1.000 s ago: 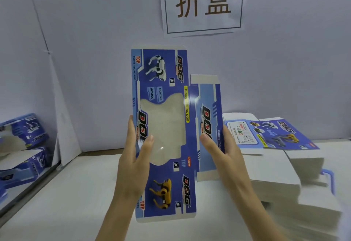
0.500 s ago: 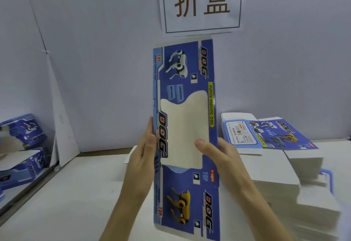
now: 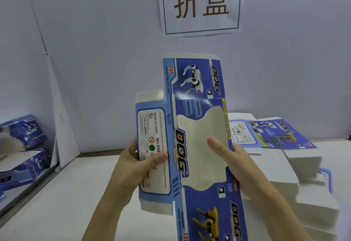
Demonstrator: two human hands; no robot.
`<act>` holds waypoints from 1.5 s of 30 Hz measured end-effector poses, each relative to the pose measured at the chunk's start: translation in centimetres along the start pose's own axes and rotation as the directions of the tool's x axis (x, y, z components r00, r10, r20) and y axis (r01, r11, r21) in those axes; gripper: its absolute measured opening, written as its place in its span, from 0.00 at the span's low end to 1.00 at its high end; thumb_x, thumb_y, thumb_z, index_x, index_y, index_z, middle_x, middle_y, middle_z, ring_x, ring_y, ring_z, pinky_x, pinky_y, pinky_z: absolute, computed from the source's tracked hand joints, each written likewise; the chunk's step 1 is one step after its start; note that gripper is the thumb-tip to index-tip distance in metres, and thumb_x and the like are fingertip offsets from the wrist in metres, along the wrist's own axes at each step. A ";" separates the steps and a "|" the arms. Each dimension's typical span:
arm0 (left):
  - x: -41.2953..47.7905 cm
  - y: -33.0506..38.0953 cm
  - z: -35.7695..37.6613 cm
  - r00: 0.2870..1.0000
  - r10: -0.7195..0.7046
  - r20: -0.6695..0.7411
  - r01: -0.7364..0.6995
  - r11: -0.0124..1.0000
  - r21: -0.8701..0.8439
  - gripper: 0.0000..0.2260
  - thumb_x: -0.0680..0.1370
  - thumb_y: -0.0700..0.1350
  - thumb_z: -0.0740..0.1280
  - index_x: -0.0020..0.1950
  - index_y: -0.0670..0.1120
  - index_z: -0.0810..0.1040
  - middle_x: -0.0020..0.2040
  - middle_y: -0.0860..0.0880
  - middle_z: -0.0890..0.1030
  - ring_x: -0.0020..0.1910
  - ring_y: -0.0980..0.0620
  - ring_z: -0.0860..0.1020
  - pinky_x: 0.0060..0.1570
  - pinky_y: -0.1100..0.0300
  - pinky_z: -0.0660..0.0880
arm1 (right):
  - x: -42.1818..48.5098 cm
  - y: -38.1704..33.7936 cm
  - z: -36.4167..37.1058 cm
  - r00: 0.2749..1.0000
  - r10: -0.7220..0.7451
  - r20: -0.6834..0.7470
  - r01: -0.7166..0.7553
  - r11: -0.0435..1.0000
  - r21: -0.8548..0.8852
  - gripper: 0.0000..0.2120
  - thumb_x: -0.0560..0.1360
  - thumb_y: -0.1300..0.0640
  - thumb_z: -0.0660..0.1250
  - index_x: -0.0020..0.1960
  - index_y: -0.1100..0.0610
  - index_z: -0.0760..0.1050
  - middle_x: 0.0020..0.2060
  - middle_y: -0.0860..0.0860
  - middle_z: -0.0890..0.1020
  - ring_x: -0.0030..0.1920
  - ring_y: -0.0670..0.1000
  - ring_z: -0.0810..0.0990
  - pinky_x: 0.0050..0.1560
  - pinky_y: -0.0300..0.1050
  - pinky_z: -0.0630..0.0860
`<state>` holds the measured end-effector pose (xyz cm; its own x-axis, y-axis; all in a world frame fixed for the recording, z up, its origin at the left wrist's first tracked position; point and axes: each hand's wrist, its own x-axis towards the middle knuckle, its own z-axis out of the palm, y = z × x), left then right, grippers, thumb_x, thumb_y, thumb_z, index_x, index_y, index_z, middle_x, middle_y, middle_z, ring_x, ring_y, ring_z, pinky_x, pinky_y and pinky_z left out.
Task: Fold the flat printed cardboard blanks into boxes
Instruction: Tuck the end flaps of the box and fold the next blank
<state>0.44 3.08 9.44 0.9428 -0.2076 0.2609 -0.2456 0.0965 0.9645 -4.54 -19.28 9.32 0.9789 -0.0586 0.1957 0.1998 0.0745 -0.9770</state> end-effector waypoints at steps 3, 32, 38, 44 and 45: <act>0.2 -0.4 0.4 0.993 0.030 -0.111 -0.028 0.999 0.018 0.25 0.58 0.48 0.77 0.54 0.54 0.76 0.46 0.53 0.86 0.41 0.48 0.85 0.36 0.52 0.82 | -0.1 0.3 -0.1 1.000 0.010 -0.012 -0.009 0.999 0.035 0.18 0.61 0.40 0.73 0.45 0.50 0.81 0.41 0.54 0.87 0.40 0.56 0.86 0.32 0.41 0.80; 0.1 0.3 -0.2 0.997 0.045 -0.060 -0.047 0.998 -0.044 0.22 0.64 0.49 0.71 0.57 0.51 0.75 0.47 0.48 0.86 0.42 0.45 0.85 0.33 0.53 0.82 | 0.5 1.0 0.5 0.997 -0.018 -0.072 0.034 0.973 0.229 0.19 0.60 0.40 0.72 0.46 0.49 0.81 0.43 0.52 0.87 0.41 0.55 0.86 0.31 0.42 0.80; 0.3 -0.2 0.1 0.996 0.048 -0.071 -0.051 0.998 -0.041 0.24 0.64 0.51 0.72 0.59 0.51 0.75 0.49 0.47 0.85 0.43 0.45 0.85 0.35 0.51 0.82 | 0.3 0.7 0.7 0.993 -0.030 -0.116 0.057 0.970 0.235 0.21 0.62 0.42 0.71 0.51 0.53 0.78 0.43 0.53 0.87 0.40 0.54 0.86 0.31 0.42 0.80; -1.1 0.4 3.1 0.896 0.376 -0.235 -0.160 0.769 0.619 0.31 0.75 0.55 0.65 0.76 0.57 0.58 0.73 0.57 0.64 0.71 0.59 0.64 0.61 0.66 0.64 | -0.1 0.6 2.9 0.917 -0.236 -0.322 0.279 0.956 0.092 0.07 0.70 0.42 0.66 0.43 0.44 0.80 0.42 0.51 0.86 0.42 0.55 0.86 0.31 0.39 0.80; -1.5 0.6 3.9 0.887 0.429 -0.170 -0.235 0.737 0.634 0.30 0.74 0.58 0.62 0.75 0.59 0.58 0.71 0.61 0.65 0.69 0.65 0.63 0.61 0.72 0.61 | -0.2 0.5 3.5 0.903 -0.280 -0.328 0.322 0.943 0.081 0.07 0.71 0.42 0.67 0.45 0.42 0.79 0.43 0.50 0.86 0.45 0.54 0.85 0.33 0.37 0.79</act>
<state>-2.01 -0.33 9.74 0.7692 0.0231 0.6386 -0.5452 -0.4977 0.6746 -4.44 -15.71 9.09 0.8137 -0.3998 0.4220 0.5067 0.1319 -0.8520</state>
